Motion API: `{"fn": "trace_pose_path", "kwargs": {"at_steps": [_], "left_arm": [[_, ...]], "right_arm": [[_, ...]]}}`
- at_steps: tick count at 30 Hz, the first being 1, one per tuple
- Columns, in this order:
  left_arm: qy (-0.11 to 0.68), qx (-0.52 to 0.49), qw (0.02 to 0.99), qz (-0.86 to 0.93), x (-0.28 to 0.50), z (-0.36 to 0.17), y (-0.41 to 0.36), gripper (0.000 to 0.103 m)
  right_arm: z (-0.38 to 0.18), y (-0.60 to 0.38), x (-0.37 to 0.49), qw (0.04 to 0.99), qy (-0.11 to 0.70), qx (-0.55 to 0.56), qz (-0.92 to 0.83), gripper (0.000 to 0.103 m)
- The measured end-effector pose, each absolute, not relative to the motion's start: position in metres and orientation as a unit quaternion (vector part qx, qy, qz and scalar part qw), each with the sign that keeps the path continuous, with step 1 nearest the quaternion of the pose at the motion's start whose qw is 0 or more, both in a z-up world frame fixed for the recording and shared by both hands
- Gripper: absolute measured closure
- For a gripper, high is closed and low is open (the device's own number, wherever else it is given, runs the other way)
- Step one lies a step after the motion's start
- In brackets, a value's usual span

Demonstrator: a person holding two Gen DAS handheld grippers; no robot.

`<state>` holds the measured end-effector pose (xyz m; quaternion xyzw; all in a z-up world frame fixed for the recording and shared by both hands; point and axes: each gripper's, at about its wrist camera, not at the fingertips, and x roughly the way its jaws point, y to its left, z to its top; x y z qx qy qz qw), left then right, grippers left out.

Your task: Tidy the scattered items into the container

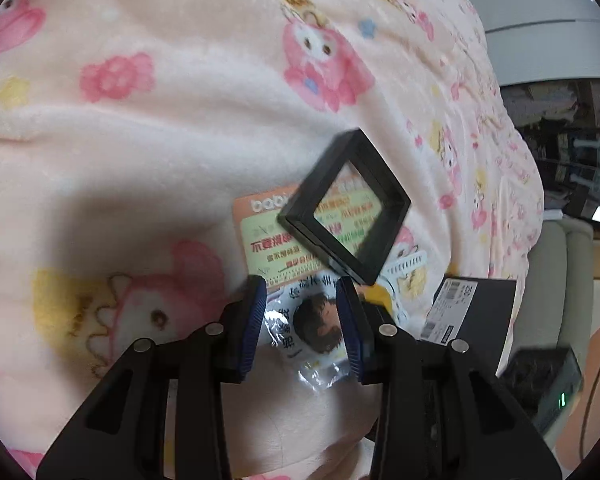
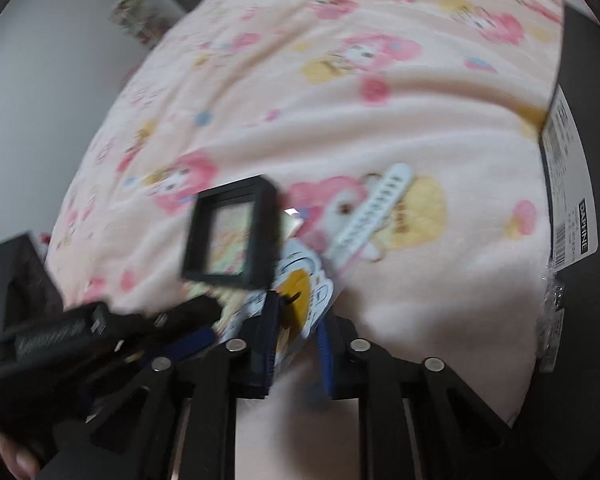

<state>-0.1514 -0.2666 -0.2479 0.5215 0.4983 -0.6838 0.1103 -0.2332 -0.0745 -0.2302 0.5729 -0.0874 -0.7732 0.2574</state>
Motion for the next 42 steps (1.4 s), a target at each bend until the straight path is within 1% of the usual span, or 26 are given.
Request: {"fn": "trace_pose_path", "kwargs": {"at_steps": [2,4,7,9,10,11,13,15,16,17,21,23,24,26,27,29,33,36,38,39,40,41,42], "left_arm": [[0.487,0.516,0.133,-0.692,-0.147,-0.242,-0.269,0.066],[0.469,0.512,0.151,-0.703,-0.144,-0.234,-0.269,0.060],[0.463,0.514,0.154,-0.705,-0.145,-0.230,-0.268,0.058],[0.463,0.515,0.162,-0.704,-0.144,-0.231,-0.271,0.058],[0.463,0.511,0.173,-0.704,-0.141,-0.230,-0.275,0.058],[0.463,0.506,0.183,-0.704,-0.140,-0.230,-0.277,0.058],[0.469,0.503,0.183,-0.702,-0.139,-0.231,-0.277,0.058],[0.474,0.511,0.166,-0.697,-0.142,-0.236,-0.276,0.058],[0.475,0.515,0.160,-0.695,-0.143,-0.237,-0.275,0.058],[0.480,0.512,0.159,-0.695,-0.143,-0.237,-0.275,0.059],[0.490,0.470,0.195,-0.708,-0.125,-0.226,-0.284,0.059],[0.500,0.476,0.174,-0.702,-0.126,-0.230,-0.283,0.060],[0.502,0.483,0.161,-0.699,-0.130,-0.233,-0.282,0.063],[0.498,0.497,0.140,-0.696,-0.137,-0.235,-0.278,0.065],[0.498,0.499,0.131,-0.697,-0.140,-0.235,-0.276,0.065],[0.502,0.497,0.124,-0.697,-0.142,-0.236,-0.275,0.065],[0.504,0.495,0.143,-0.693,-0.136,-0.235,-0.280,0.065],[0.499,0.505,0.134,-0.692,-0.138,-0.237,-0.275,0.064],[0.496,0.512,0.116,-0.691,-0.139,-0.238,-0.273,0.067],[0.503,0.505,0.112,-0.693,-0.134,-0.234,-0.273,0.071],[0.516,0.484,0.100,-0.700,-0.126,-0.228,-0.275,0.071],[0.507,0.479,0.090,-0.711,-0.118,-0.219,-0.274,0.071],[0.498,0.475,0.083,-0.721,-0.112,-0.210,-0.273,0.073]], "right_arm": [[-0.221,-0.078,-0.219,0.272,-0.073,0.563,-0.777,0.091],[-0.218,-0.079,-0.205,0.287,-0.070,0.571,-0.766,0.091],[-0.215,-0.076,-0.187,0.302,-0.068,0.591,-0.745,0.091],[-0.215,-0.074,-0.179,0.301,-0.049,0.609,-0.732,0.079],[-0.213,-0.072,-0.175,0.297,-0.035,0.613,-0.731,0.067],[-0.209,-0.069,-0.171,0.290,-0.022,0.608,-0.739,0.062],[-0.194,-0.065,-0.166,0.273,0.009,0.576,-0.770,0.060],[-0.182,-0.067,-0.167,0.259,0.034,0.546,-0.796,0.053],[-0.179,-0.069,-0.169,0.259,0.037,0.533,-0.805,0.046],[-0.180,-0.072,-0.172,0.261,0.036,0.525,-0.809,0.045],[-0.205,-0.078,-0.198,0.219,0.025,0.548,-0.807,0.045],[-0.217,-0.077,-0.208,0.210,0.026,0.559,-0.802,0.045],[-0.223,-0.078,-0.210,0.203,0.030,0.568,-0.797,0.045],[-0.234,-0.071,-0.213,0.213,0.001,0.594,-0.776,0.045],[-0.234,-0.066,-0.212,0.220,-0.021,0.599,-0.769,0.045],[-0.229,-0.062,-0.201,0.247,-0.032,0.598,-0.762,0.053],[-0.217,-0.073,-0.173,0.315,0.008,0.601,-0.735,0.054],[-0.210,-0.071,-0.175,0.307,0.004,0.587,-0.749,0.054],[-0.215,-0.068,-0.184,0.298,-0.012,0.592,-0.749,0.059],[-0.216,-0.069,-0.184,0.299,-0.013,0.598,-0.743,0.060],[-0.214,-0.068,-0.182,0.300,-0.009,0.599,-0.742,0.060],[-0.207,-0.066,-0.176,0.311,-0.009,0.594,-0.742,0.061],[-0.200,-0.064,-0.172,0.328,-0.009,0.586,-0.741,0.062]]}}
